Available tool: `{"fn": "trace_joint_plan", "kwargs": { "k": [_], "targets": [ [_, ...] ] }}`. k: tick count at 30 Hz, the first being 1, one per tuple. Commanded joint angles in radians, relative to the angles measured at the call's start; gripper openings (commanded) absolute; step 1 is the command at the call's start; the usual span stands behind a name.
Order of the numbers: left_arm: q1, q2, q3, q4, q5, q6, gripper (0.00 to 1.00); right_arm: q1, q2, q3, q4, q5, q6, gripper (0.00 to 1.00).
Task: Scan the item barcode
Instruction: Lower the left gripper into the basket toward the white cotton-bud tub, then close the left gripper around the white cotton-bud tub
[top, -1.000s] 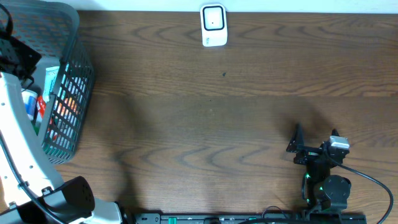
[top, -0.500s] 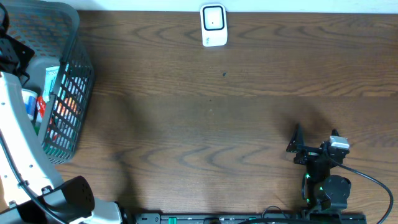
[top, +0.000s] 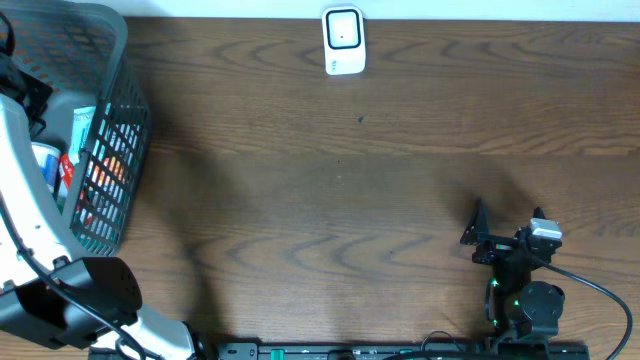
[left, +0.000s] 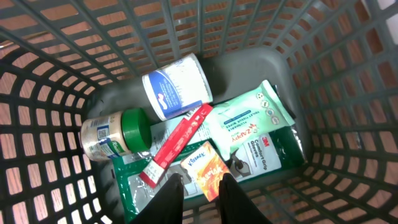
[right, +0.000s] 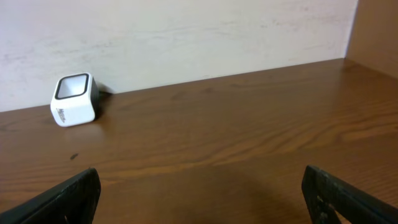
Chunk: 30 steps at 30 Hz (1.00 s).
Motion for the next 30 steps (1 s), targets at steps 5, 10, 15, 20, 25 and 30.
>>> {"fn": "trace_joint_plan", "kwargs": {
  "k": [5,10,15,20,25,30],
  "targets": [
    [0.023,0.039,-0.007,0.007,-0.016,-0.003,0.25,0.003,0.0,-0.001,-0.003,0.003,-0.014,0.99],
    [0.033,0.062,-0.007,0.019,-0.016,-0.002,0.25,0.003,0.0,-0.001,-0.003,0.003,-0.014,0.99],
    [0.044,0.09,-0.007,0.033,-0.016,-0.003,0.25,0.003,0.0,-0.001,-0.003,0.003,-0.014,0.99],
    [0.065,0.109,-0.007,0.052,-0.016,-0.003,0.25,0.003,0.0,-0.001,-0.003,0.003,-0.014,0.99],
    [0.099,0.123,-0.007,0.059,-0.016,-0.003,0.25,0.003,-0.001,-0.001,-0.003,0.003,-0.014,0.99],
    [0.131,0.155,-0.007,0.073,-0.016,-0.002,0.25,0.003,-0.001,-0.001,-0.003,0.003,-0.014,0.99]
  ]
}}
